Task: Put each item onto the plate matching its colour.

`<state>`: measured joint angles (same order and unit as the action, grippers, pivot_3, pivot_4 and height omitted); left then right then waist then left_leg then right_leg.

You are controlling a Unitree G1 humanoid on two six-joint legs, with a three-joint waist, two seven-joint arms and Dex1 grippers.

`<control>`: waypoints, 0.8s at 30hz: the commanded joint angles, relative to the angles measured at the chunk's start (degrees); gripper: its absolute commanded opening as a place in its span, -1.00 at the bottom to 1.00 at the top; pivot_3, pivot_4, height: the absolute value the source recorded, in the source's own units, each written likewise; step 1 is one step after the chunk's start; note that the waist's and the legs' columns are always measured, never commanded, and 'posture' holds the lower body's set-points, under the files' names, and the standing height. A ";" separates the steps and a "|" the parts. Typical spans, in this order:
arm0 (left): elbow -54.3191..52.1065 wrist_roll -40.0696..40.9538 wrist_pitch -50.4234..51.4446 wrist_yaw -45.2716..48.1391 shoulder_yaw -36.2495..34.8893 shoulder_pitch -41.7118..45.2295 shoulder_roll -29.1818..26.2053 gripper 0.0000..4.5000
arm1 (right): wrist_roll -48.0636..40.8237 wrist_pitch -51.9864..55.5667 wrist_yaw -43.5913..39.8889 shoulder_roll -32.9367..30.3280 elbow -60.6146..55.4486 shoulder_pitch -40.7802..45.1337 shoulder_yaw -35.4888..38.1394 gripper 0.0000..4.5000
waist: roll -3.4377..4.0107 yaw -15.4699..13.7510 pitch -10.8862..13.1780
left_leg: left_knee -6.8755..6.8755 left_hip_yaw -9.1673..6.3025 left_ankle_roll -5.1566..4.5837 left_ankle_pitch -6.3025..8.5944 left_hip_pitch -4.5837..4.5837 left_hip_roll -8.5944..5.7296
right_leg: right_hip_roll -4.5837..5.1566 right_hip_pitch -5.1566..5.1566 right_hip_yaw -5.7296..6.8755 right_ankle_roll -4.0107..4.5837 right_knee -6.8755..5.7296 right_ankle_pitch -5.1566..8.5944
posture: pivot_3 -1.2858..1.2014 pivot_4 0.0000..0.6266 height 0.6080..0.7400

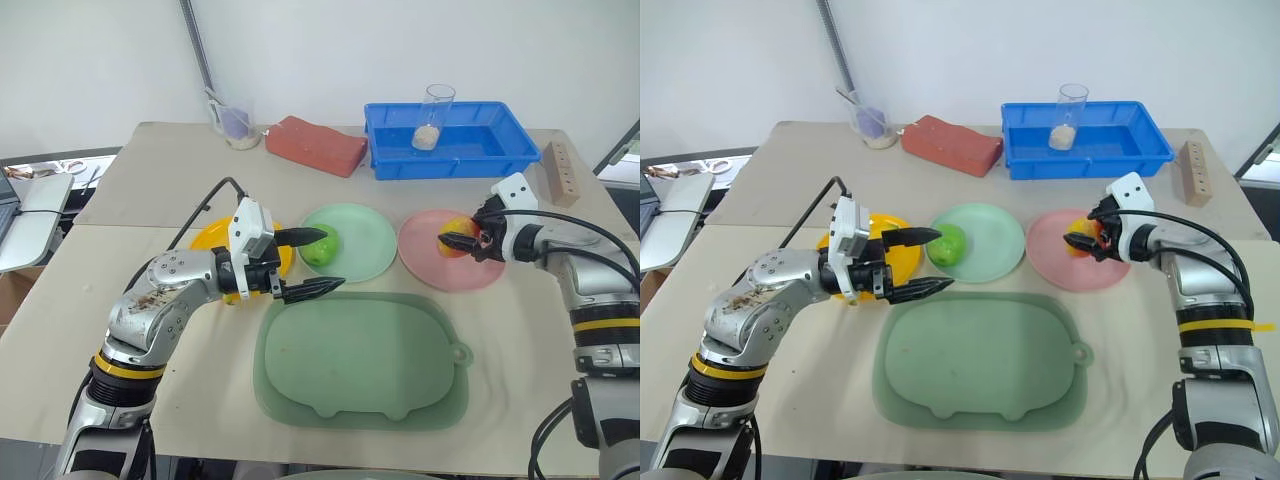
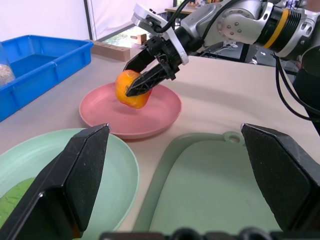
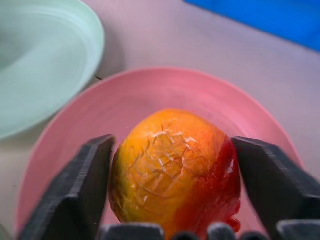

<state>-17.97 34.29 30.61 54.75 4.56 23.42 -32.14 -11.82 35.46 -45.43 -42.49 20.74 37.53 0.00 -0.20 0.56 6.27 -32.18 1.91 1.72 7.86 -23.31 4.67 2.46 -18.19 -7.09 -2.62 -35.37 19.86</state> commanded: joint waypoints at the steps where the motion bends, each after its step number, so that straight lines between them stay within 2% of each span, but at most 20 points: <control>1: -1.87 0.09 -0.69 -0.03 -1.32 -0.34 -0.63 1.00 | 0.22 -0.75 -0.81 -1.22 -1.26 0.88 1.22 0.98 | 0.03 0.09 -0.02 | -0.01 0.00 0.00 0.00 0.01 0.00 | 0.00 0.00 0.00 0.00 -0.03 0.00 | 0.03 -0.52 1.00; 6: -2.36 -0.34 0.82 -2.85 -4.78 -2.88 -2.84 1.00 | -1.73 -1.19 -0.89 -3.26 -8.41 -2.15 5.23 0.98 | 0.07 0.09 -0.02 | 0.00 0.00 0.01 0.00 0.01 0.00 | 0.00 -0.03 0.00 -0.02 -0.07 0.01 | 0.03 -0.52 1.00; 11: -1.01 -2.97 0.84 -12.29 -11.78 -7.07 -2.81 1.00 | -9.21 1.24 0.10 -2.54 -25.07 -10.93 15.61 0.98 | 0.05 0.10 -0.01 | 0.03 -0.01 0.01 0.00 0.03 0.01 | 0.00 -0.02 0.01 -0.02 -0.11 0.01 | 0.03 -0.52 1.00; 15: 5.48 -9.09 -0.26 -26.47 -17.81 -6.52 0.05 1.00 | -8.38 -1.38 12.72 3.77 -29.98 -16.25 24.64 0.98 | -0.19 -0.01 0.04 | -0.07 -0.04 0.02 0.00 0.04 0.01 | 0.00 0.00 0.03 -0.04 -0.23 0.02 | 0.03 -0.52 1.00; 19: 18.51 -15.25 -7.37 -39.47 -25.95 -2.98 1.22 1.00 | -0.73 -10.15 26.68 8.36 -25.89 -20.45 29.51 0.98 | -0.32 -0.07 0.12 | -0.21 -0.07 0.02 0.00 0.05 -0.02 | 0.03 -0.12 0.02 -0.05 -0.38 0.03 | 0.03 -0.52 1.00; 24: 33.96 -19.90 -16.73 -45.61 -29.84 0.07 -0.05 1.00 | 5.36 -19.35 38.64 11.58 -15.85 -22.96 31.22 0.98 | -0.32 0.15 0.10 | 0.04 -0.05 0.03 0.00 0.17 -0.04 | 0.03 -0.10 -0.01 -0.04 -0.36 0.03 | 0.03 -0.52 1.00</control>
<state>13.86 15.88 17.37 10.56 -24.42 22.24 -31.50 -8.09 20.38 -10.23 -30.90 3.85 14.33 29.85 -0.51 0.71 6.37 -32.08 1.87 1.78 7.84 -23.11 4.62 2.49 -18.28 -7.10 -2.65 -35.73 19.90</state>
